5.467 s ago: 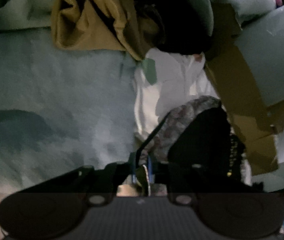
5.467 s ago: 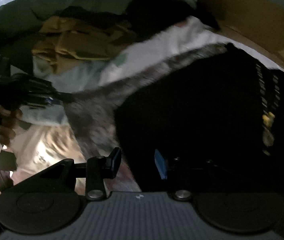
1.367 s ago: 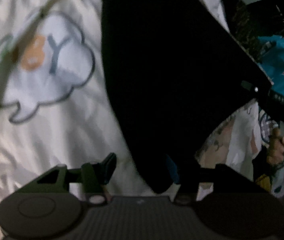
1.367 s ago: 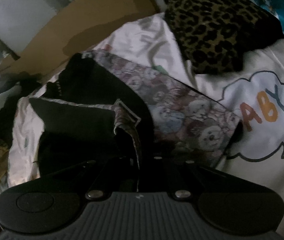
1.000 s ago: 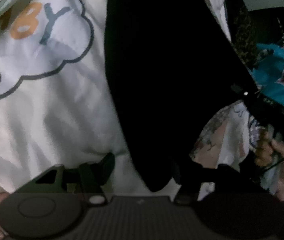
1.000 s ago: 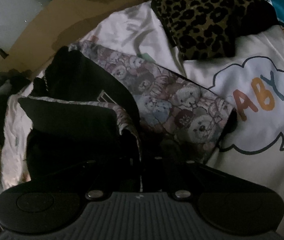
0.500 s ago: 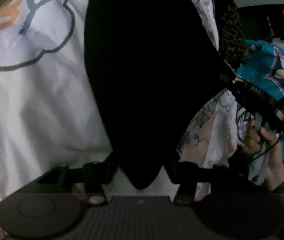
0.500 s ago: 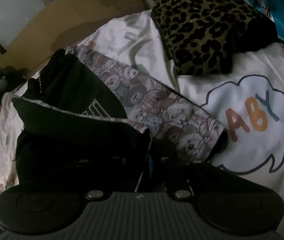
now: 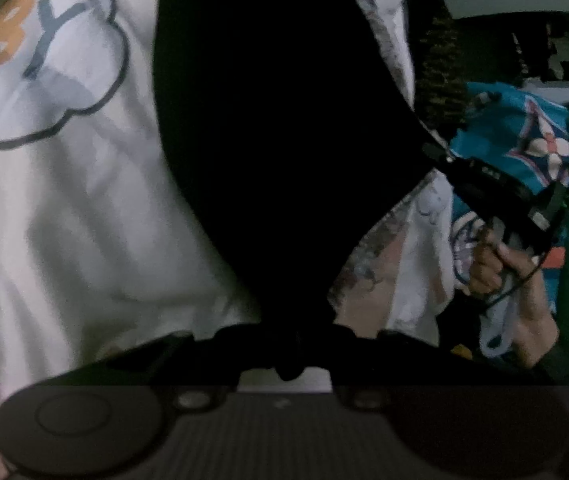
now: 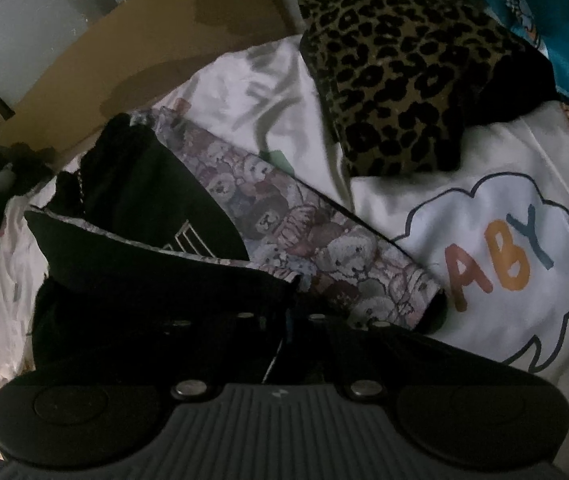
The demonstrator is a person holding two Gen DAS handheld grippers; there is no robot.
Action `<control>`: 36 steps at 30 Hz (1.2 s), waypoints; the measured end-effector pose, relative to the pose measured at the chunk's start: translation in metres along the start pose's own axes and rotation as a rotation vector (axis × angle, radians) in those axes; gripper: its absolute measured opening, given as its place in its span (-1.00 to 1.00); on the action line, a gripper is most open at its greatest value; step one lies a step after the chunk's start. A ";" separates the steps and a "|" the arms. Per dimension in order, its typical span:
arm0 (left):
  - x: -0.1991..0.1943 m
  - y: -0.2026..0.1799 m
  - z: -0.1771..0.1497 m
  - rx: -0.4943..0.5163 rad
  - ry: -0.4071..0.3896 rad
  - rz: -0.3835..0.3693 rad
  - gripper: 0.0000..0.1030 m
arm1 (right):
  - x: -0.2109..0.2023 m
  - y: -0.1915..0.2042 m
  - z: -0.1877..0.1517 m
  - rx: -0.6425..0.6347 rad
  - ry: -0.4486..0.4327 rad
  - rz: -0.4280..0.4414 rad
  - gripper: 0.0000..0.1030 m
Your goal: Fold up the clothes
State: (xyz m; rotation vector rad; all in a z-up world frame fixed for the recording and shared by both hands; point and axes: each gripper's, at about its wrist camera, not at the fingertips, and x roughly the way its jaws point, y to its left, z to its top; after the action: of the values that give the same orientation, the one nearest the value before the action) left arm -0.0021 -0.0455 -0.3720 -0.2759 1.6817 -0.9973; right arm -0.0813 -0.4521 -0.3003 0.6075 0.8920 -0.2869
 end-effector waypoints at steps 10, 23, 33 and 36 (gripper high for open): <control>-0.019 -0.021 0.013 0.013 -0.044 -0.117 -0.88 | -0.024 -0.004 0.024 0.041 -0.082 0.029 -0.97; -0.008 -0.027 0.021 0.043 -0.026 -0.161 -0.89 | -0.032 -0.025 0.044 0.094 -0.125 0.018 -0.98; 0.022 -0.023 0.017 0.066 0.038 -0.093 -0.90 | -0.020 -0.051 0.027 0.134 -0.091 -0.039 -0.98; 0.030 -0.022 0.015 0.075 0.057 -0.072 -0.91 | -0.018 -0.060 0.020 0.157 -0.078 -0.052 -0.99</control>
State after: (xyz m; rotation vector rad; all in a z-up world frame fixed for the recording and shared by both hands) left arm -0.0064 -0.0848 -0.3768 -0.2620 1.6917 -1.1281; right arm -0.1075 -0.5124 -0.2987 0.7142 0.8152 -0.4273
